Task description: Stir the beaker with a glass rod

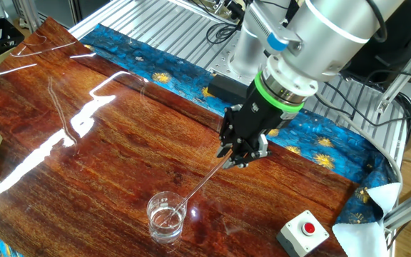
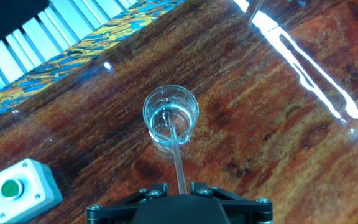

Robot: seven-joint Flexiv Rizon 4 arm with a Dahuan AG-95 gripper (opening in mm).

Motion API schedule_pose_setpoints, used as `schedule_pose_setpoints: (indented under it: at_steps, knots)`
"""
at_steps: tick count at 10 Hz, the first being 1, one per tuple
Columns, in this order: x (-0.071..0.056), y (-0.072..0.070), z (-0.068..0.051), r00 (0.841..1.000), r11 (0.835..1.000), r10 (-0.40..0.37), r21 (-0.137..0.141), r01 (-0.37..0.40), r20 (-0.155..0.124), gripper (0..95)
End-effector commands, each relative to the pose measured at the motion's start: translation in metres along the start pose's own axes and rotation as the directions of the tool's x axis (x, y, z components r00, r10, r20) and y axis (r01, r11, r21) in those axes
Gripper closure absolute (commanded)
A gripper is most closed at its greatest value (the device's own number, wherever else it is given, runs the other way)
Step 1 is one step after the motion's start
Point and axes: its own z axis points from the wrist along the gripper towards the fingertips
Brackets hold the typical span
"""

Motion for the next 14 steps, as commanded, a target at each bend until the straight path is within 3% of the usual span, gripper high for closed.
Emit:
schedule_pose_setpoints:
  at_steps: [1,4,14]
  knots:
    - [-0.0005,0.0001,0.0021,1.0,1.0,0.0,0.006,0.0,0.013,76.0]
    - [-0.0004,0.0013,0.0036,1.0,1.0,0.005,0.027,-0.006,0.03,76.0]
    - [0.0011,0.004,0.0071,0.998,0.999,0.003,0.044,-0.006,0.059,76.0]
